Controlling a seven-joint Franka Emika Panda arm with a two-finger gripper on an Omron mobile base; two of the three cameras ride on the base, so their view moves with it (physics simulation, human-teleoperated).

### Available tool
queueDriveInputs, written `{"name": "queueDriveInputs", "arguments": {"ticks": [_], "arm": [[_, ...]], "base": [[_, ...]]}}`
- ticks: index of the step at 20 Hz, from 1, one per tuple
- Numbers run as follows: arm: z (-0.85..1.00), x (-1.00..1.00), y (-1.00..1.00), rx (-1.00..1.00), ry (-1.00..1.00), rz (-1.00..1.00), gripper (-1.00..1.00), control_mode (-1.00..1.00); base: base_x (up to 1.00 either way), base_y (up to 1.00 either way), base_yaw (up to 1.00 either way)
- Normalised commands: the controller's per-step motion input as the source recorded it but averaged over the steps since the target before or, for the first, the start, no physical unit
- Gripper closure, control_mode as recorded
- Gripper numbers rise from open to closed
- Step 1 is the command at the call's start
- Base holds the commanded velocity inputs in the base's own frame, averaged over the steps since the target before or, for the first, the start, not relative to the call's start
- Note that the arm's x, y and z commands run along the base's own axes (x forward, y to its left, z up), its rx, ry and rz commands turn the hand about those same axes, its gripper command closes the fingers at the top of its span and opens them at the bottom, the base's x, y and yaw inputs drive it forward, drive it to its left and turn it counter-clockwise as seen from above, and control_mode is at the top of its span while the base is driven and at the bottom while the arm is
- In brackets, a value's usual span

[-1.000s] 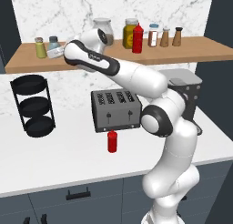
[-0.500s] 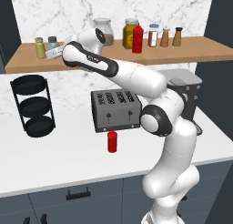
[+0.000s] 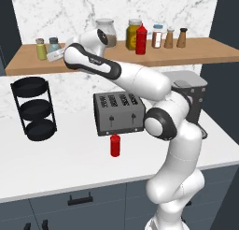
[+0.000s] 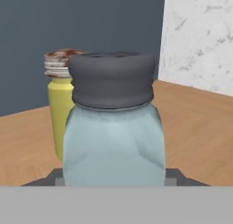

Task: Put the shaker and condiment bottle from the counter next to their counterparts in the cabinet.

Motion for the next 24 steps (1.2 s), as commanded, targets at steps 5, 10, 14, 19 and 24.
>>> {"name": "queueDriveInputs", "arguments": {"ticks": [5,10,14,19,24], "arm": [[-0.24,0.00,0.00,0.00,0.00,0.00,-1.00,-1.00],[-0.03,-0.06,-0.06,0.02,0.00,0.00,-1.00,-1.00],[0.00,-0.24,-0.19,0.03,-0.04,0.00,-1.00,-1.00],[0.00,-0.30,-0.27,0.03,-0.03,0.00,-1.00,-1.00],[0.00,-0.42,-0.36,0.06,0.00,-0.04,-1.00,-1.00]], "base": [[0.00,0.00,0.00],[0.00,0.00,0.00],[0.00,0.00,0.00],[0.00,0.00,0.00],[0.00,0.00,0.00]]}}
